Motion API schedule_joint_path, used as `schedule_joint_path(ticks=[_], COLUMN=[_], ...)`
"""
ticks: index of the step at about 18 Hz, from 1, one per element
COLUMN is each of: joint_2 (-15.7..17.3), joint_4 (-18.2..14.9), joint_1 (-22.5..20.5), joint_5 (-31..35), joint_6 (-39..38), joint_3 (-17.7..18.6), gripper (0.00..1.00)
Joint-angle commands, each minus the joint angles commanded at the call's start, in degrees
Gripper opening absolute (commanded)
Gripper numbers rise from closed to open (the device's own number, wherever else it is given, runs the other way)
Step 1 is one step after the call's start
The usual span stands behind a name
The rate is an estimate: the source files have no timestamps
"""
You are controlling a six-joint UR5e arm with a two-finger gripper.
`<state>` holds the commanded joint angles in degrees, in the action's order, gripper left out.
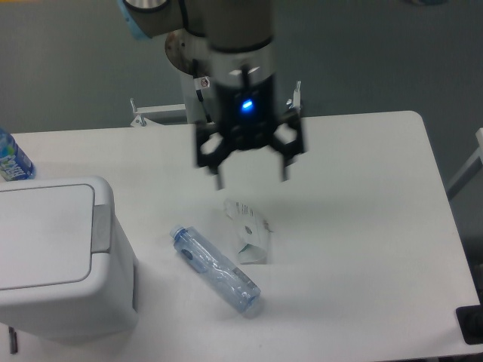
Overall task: Open the trash can
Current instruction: 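Move the gripper over the white trash can's lid edge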
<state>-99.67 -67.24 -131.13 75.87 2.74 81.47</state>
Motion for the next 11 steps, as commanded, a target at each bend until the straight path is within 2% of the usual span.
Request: schedule_joint_path(ticks=[4,11], joint_2=[-1.23,-3.25], joint_4=[0.09,1.31], joint_1=[1.4,4.3], joint_5=[-4.41,-5.21], joint_6=[-2.03,-3.79], joint_3=[0.09,-0.26], gripper=[1.0,1.0])
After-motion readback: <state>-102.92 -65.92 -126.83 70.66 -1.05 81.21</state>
